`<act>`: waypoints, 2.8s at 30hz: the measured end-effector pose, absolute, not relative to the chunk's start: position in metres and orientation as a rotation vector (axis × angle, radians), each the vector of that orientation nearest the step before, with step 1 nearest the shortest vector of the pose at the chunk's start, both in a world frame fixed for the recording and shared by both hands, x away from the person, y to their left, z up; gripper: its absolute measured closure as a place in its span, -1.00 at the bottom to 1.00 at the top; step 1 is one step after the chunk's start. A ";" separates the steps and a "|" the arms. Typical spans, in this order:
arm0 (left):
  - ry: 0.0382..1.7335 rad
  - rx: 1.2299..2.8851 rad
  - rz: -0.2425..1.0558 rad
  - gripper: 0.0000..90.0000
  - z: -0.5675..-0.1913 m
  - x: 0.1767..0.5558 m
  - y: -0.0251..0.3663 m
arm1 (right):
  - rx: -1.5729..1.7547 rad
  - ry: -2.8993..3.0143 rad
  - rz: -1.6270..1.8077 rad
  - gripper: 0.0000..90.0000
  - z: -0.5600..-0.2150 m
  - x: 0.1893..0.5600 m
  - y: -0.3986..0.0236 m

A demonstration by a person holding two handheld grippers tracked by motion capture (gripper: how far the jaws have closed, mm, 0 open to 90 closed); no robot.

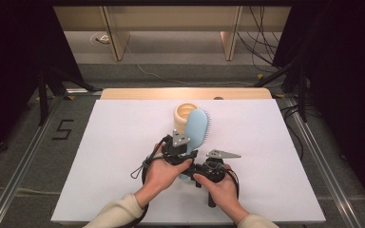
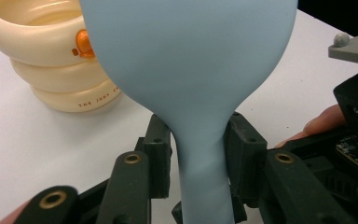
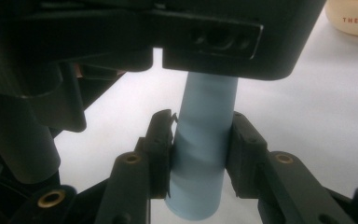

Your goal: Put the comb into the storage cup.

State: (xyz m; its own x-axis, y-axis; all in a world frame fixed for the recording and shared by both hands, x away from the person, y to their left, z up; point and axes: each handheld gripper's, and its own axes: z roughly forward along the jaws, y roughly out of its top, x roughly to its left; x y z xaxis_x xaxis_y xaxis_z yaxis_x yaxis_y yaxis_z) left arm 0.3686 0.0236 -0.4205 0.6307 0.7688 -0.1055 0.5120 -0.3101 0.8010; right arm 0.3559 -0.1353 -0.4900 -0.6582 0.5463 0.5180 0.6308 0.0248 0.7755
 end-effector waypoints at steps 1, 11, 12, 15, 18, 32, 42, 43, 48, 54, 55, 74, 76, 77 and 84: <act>1.005 1.987 0.375 0.42 -0.420 0.369 0.024 | -1.268 -2.187 -1.728 0.46 -0.490 0.356 -0.135; 0.999 1.975 0.385 0.36 -0.416 0.370 0.026 | -1.286 -2.151 -1.748 0.46 -0.490 0.355 -0.136; 0.999 1.974 0.384 0.35 -0.416 0.370 0.026 | -1.288 -2.142 -1.751 0.46 -0.490 0.355 -0.136; 0.990 1.974 0.381 0.34 -0.415 0.370 0.026 | -1.295 -2.128 -1.755 0.46 -0.490 0.355 -0.137; 0.988 1.972 0.377 0.33 -0.415 0.370 0.026 | -1.299 -2.126 -1.765 0.46 -0.489 0.355 -0.137; 1.007 1.999 0.377 -0.15 -0.413 0.371 0.027 | -1.318 -2.076 -1.780 0.46 -0.489 0.357 -0.140; 1.025 1.952 0.407 -0.35 -0.397 0.373 0.037 | -1.317 -2.056 -1.779 0.46 -0.488 0.356 -0.140; 1.023 1.953 0.411 -0.37 -0.396 0.374 0.037 | -1.315 -2.055 -1.781 0.46 -0.488 0.356 -0.140; 1.040 1.927 0.391 -0.38 -0.393 0.381 0.043 | -1.314 -2.032 -1.780 0.46 -0.488 0.356 -0.140; 1.072 1.842 0.271 -0.42 -0.391 0.398 0.052 | -1.305 -2.006 -1.785 0.46 -0.487 0.356 -0.141; 1.069 1.829 0.271 -0.44 -0.390 0.400 0.053 | -1.305 -2.009 -1.784 0.46 -0.487 0.356 -0.141; 1.094 1.789 0.216 -0.86 -0.383 0.420 0.058 | -1.261 -2.043 -1.792 0.46 -0.484 0.354 -0.137; 1.099 1.775 0.208 -0.86 -0.381 0.423 0.058 | -1.260 -2.044 -1.793 0.46 -0.484 0.354 -0.137; 1.103 1.767 0.202 -0.86 -0.381 0.424 0.059 | -1.259 -2.045 -1.792 0.46 -0.484 0.354 -0.137; 1.123 1.741 0.172 -0.84 -0.377 0.431 0.060 | -1.243 -2.078 -1.791 0.46 -0.484 0.352 -0.135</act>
State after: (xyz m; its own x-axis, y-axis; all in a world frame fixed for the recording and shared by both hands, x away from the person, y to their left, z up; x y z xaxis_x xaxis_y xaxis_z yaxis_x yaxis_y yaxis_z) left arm 0.4315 0.0595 -0.3770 0.5560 0.7448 -0.3690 0.6005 -0.0531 0.7978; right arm 0.3524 -0.1352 -0.4842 -0.6525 0.4899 0.5781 0.6441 -0.0433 0.7637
